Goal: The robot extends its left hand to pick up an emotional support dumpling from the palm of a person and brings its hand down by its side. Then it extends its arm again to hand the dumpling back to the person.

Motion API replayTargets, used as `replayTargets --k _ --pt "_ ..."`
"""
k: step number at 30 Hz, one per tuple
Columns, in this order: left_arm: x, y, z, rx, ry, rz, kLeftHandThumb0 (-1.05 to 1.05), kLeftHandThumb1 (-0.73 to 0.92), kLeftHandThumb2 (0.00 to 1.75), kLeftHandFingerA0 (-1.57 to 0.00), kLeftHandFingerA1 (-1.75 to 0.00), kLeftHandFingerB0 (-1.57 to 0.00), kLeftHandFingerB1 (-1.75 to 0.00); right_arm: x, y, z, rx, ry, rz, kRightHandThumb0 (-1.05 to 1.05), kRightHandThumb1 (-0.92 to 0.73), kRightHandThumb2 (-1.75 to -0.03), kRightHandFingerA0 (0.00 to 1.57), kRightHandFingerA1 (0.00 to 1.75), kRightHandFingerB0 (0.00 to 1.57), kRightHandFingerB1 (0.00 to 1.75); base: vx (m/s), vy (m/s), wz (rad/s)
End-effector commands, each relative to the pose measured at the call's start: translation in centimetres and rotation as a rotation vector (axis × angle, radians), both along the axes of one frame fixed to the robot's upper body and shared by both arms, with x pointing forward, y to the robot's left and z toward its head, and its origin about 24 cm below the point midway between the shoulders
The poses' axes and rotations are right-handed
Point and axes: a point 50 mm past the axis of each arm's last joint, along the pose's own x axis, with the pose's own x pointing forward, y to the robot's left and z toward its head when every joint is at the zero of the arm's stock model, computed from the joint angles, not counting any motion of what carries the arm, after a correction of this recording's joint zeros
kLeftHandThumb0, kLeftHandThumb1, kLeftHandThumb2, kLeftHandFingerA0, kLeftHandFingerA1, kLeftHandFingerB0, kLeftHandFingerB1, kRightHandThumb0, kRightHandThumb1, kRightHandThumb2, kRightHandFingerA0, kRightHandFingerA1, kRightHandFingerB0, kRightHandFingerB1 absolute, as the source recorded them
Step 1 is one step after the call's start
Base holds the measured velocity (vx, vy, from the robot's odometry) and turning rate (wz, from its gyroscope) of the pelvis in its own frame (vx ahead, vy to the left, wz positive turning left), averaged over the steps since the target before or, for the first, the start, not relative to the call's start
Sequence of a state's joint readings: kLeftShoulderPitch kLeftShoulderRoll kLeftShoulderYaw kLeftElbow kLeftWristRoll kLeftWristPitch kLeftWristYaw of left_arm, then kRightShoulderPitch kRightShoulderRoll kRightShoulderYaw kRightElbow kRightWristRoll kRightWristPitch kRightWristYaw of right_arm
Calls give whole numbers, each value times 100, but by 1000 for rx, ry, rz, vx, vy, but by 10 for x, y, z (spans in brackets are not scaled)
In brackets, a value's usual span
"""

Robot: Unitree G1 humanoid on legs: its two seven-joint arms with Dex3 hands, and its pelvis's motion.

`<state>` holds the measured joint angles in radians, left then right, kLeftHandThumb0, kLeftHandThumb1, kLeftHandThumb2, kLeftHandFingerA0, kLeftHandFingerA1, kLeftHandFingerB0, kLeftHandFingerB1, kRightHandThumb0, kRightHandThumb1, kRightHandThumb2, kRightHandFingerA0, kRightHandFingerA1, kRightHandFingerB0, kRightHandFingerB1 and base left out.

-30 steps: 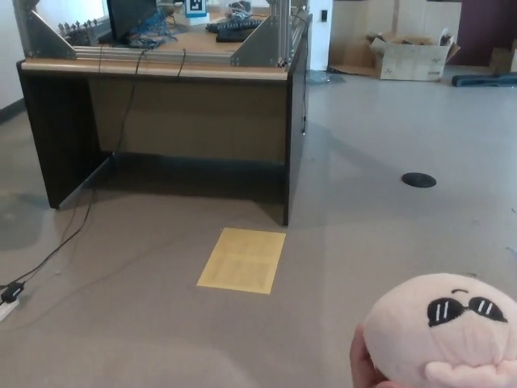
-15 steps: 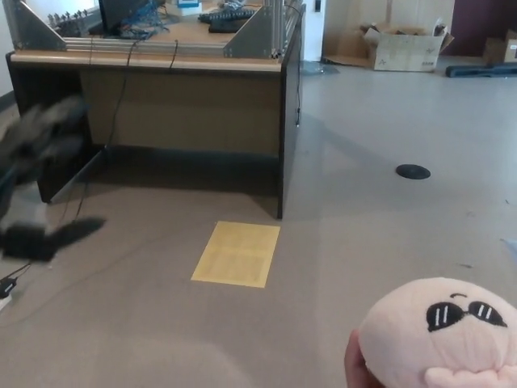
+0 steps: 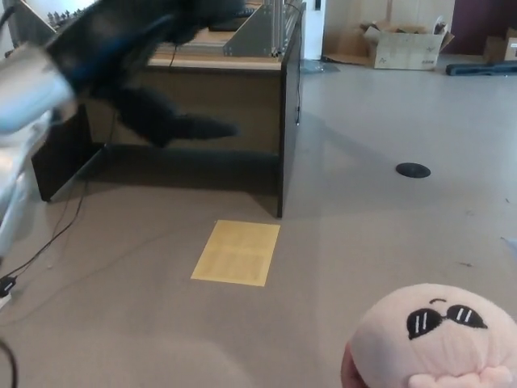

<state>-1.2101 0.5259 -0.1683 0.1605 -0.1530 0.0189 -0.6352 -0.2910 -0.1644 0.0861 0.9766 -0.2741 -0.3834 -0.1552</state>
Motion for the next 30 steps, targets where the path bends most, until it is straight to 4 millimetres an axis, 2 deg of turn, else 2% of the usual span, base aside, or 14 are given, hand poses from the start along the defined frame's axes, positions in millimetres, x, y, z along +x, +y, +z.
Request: replayTargets --k 1,2,3,6,10,11,16,20,22,24,25,28,29,30 --pt "-41 -98 1 569 214 -279 -94 39 65 0 0 0 0 10 -8 13 -48 -75 -3 -28 -63 -58 78 56 65 48 0 0 0" --pt "-41 -99 1 571 217 -277 -94 39 65 0 0 0 0 10 -8 13 -48 -75 -3 -28 -63 -58 78 56 65 48 0 0 0" --pt "-43 -114 -17 643 225 -294 -100 40 68 0 0 0 0 9 -7 11 -27 -61 -9 -25 -63 -57 86 58 65 46 0 0 0" --pt "-49 -125 -32 713 280 -310 -104 41 70 0 0 0 -2 7 -6 12 -44 -73 14 -26 -62 -57 86 55 67 47 0 0 0" --pt "-51 -127 -34 732 288 -304 -104 41 70 0 0 0 -2 7 -6 12 -51 -79 17 -26 -62 -57 86 55 67 47 0 0 0" --pt "-55 -134 -41 781 300 -320 -102 37 69 0 0 0 0 10 -5 14 1 -85 2 -25 -62 -58 86 61 67 49 0 0 0" --pt "-65 -139 -44 853 283 -336 -104 35 70 0 0 0 0 10 -3 18 -25 -112 47 -28 -64 -59 84 65 68 50 0 0 0" --pt "-70 -138 -44 887 239 -339 -105 37 71 0 0 0 0 14 -1 22 -52 -118 61 -27 -65 -60 83 62 67 48 0 0 0" --pt "-71 -136 -43 899 246 -334 -103 39 72 0 0 0 0 15 0 23 -28 -116 58 -26 -65 -59 83 64 67 48 0 0 0" --pt "-72 -135 -44 911 272 -328 -105 38 70 0 0 0 0 16 -1 20 40 -87 31 -28 -65 -60 76 64 66 48 0 0 0" --pt "-72 -135 -45 919 277 -327 -105 37 69 0 0 0 0 16 -1 18 43 -75 26 -28 -66 -60 74 70 67 50 0 0 0" --pt "-72 -135 -46 930 288 -322 -104 36 70 0 0 0 0 17 -3 15 44 -70 24 -28 -66 -59 76 75 69 51 0 0 0" --pt "-72 -135 -47 933 303 -317 -105 38 71 0 0 0 0 17 -2 15 47 -63 25 -29 -67 -59 73 79 68 50 0 0 0" --pt "-72 -134 -47 936 318 -315 -105 37 70 0 0 0 0 17 -3 13 50 -46 27 -37 -71 -61 59 76 61 47 0 0 0"
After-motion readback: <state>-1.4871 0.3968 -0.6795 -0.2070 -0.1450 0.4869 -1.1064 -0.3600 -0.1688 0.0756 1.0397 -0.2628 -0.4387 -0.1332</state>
